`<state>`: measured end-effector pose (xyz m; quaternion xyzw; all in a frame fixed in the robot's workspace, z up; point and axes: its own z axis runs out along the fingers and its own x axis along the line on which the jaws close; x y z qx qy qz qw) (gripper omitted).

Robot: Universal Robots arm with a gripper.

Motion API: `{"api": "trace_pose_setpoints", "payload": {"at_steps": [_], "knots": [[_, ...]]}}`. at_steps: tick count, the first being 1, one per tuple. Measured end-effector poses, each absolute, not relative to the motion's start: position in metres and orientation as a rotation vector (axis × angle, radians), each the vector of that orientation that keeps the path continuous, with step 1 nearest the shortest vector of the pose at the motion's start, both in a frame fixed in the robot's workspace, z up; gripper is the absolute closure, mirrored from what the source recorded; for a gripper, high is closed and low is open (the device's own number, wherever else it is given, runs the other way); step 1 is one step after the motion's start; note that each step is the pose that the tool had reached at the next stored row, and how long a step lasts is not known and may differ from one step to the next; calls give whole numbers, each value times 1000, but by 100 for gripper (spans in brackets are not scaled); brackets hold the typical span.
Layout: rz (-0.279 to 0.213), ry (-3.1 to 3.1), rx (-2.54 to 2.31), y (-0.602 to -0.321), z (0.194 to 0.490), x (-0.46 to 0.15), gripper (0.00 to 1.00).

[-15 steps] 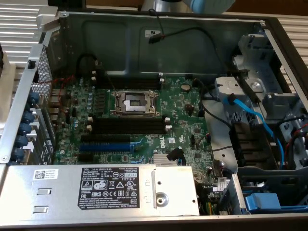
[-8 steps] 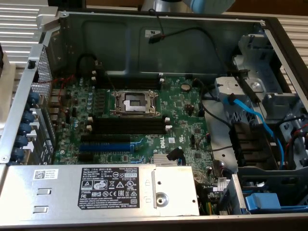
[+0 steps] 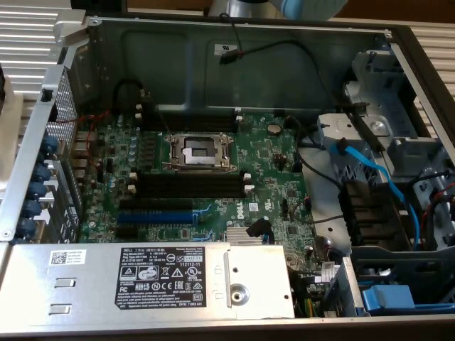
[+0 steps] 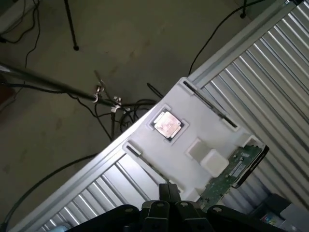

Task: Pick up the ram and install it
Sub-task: 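Pick up the ram and move it above insertion slot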

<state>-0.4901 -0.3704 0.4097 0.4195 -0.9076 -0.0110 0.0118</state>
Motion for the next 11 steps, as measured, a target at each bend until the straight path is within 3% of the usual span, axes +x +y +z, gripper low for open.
{"api": "trace_pose_setpoints", "payload": {"at_steps": [11], "knots": [[-30, -2683, 1584, -370, 410, -490, 90]]}}
